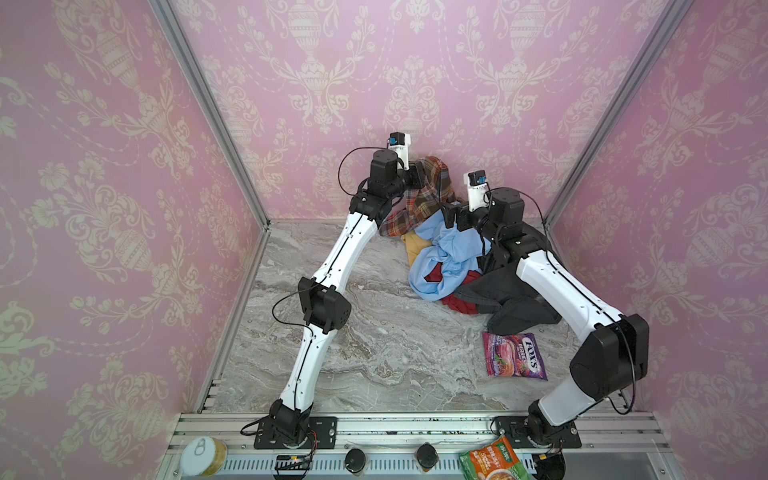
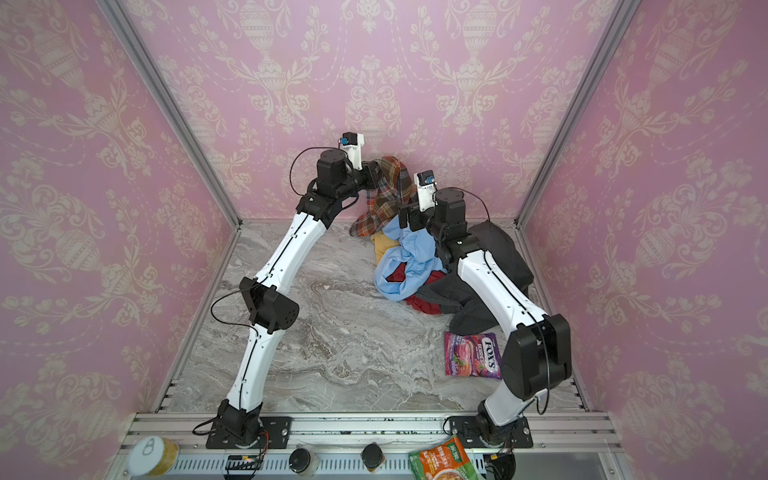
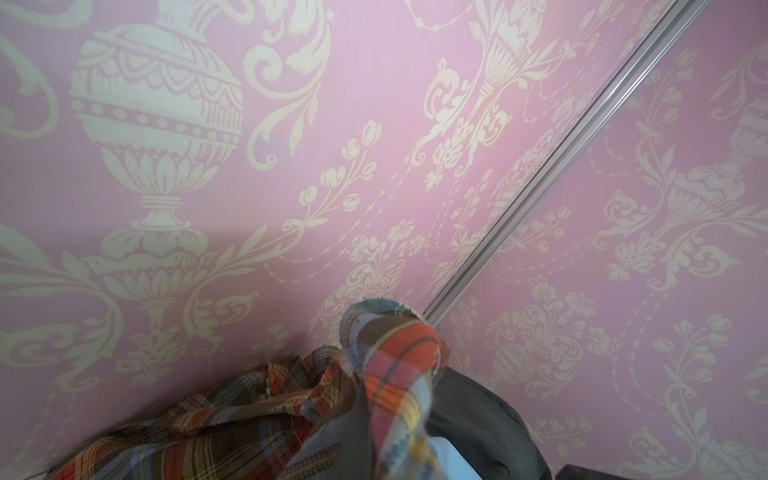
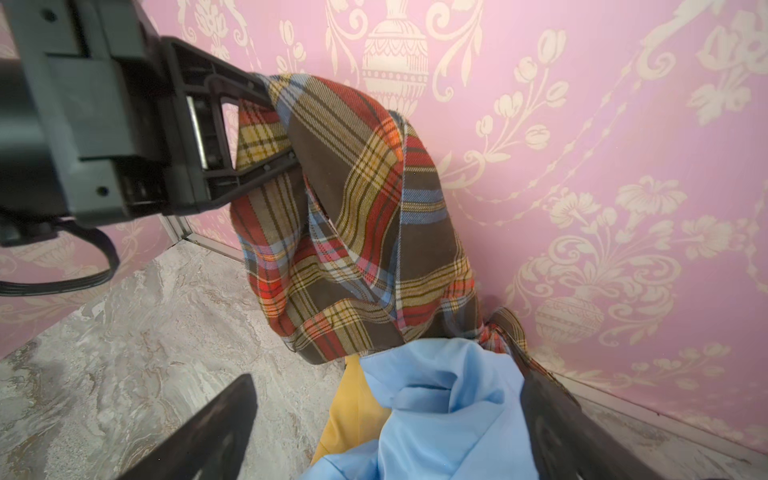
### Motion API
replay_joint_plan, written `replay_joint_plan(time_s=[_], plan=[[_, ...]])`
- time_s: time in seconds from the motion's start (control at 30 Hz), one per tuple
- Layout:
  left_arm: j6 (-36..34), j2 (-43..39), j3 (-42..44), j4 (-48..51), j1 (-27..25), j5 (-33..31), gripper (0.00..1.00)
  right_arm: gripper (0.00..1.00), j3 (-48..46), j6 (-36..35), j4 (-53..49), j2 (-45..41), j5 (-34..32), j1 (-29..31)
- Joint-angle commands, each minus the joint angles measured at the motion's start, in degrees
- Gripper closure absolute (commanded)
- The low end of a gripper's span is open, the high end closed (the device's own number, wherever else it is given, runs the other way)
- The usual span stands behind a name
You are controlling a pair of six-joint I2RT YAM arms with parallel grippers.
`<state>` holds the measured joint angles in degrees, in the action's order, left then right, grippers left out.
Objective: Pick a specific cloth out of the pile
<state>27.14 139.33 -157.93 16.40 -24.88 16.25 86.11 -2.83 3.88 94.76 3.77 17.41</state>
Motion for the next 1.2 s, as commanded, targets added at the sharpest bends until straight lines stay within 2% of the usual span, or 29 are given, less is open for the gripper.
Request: replay_joint_plan(time_s=[0.0, 0.37, 0.63, 0.73, 0.77, 0.8, 0.87, 0.9, 1.0, 1.17], plan=[[1.1, -6.1, -2.9, -1.9, -0.2, 1.0, 1.00, 0.00, 3.6, -3.8, 0.3, 3.1, 3.8, -0.4], [0.3, -10.6, -2.9, -0.2, -0.7, 2.3, 1.00, 0.00, 11.2, -5.8, 1.0, 12.5, 8.7, -2.6], [-2.5, -12.5, -2.7, 6.2, -1.0, 3.0, 1.00, 0.00, 27.3, -3.3, 1.7, 26.4, 11.8, -2.4], [-4.4, -13.8, -2.6, 9.4, -1.0, 2.2, 1.00, 0.03, 36.7, -4.1, -2.9, 32.9, 9.3, -2.0], [-5.1, -14.2, -2.6, 10.4, -1.0, 1.8, 1.00, 0.12, 39.7, -3.8, -4.0, 34.5, 8.0, -2.0], [-5.9, -14.8, -2.5, 11.5, -1.0, 1.1, 1.00, 0.31, 42.3, -3.7, -5.0, 35.9, 6.7, -2.1], [-7.3, -15.8, -2.3, 13.5, -0.9, 0.0, 1.00, 0.74, 45.4, -3.7, -5.6, 37.2, 5.4, -2.1], [-7.9, -16.2, -2.0, 14.7, -0.6, -0.6, 1.00, 1.00, 47.1, -3.3, -5.6, 37.5, 3.4, -2.1], [-7.9, -18.3, 2.2, 15.7, 1.1, -1.6, 1.00, 1.00, 49.8, -1.4, -4.3, 36.4, 0.2, -2.1], [-8.3, -24.6, 20.3, 9.1, 4.1, -3.1, 1.00, 1.00, 58.9, 1.7, -6.9, 35.8, 0.1, -2.1]])
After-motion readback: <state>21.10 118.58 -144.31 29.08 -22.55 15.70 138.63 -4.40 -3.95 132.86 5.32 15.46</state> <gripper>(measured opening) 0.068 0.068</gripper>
